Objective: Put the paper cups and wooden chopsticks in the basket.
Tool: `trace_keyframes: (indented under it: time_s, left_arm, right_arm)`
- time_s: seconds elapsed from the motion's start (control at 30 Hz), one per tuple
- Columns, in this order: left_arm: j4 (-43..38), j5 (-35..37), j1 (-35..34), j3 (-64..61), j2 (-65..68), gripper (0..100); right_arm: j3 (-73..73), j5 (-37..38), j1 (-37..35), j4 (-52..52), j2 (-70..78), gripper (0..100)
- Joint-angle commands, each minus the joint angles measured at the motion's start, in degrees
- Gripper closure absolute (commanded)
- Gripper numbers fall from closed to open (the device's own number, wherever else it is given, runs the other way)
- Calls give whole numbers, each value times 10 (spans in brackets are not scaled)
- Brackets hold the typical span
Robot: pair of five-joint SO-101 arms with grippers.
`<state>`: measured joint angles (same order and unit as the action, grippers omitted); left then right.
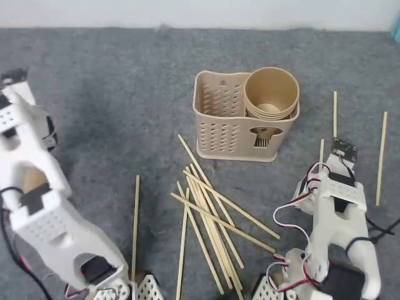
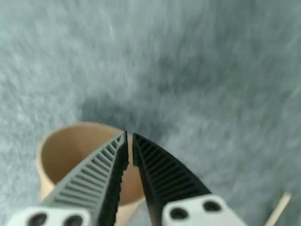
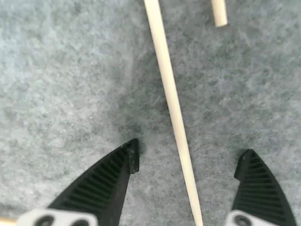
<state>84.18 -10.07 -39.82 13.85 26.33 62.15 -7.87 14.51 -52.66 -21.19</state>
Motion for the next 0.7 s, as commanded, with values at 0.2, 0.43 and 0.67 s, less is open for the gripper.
trace_keyframes:
  time_s: [0.2,0.43,0.67]
  left_arm:
    - [165,-154,-97,131,40,987]
    - [166,-247,-159,32,-35,987]
    - [165,-344,-201,-196,-212,987]
  right_arm:
    - [1,9,-3,6,-16,670]
    - [0,9,-3,6,-16,670]
    - [0,9,-5,7,-16,670]
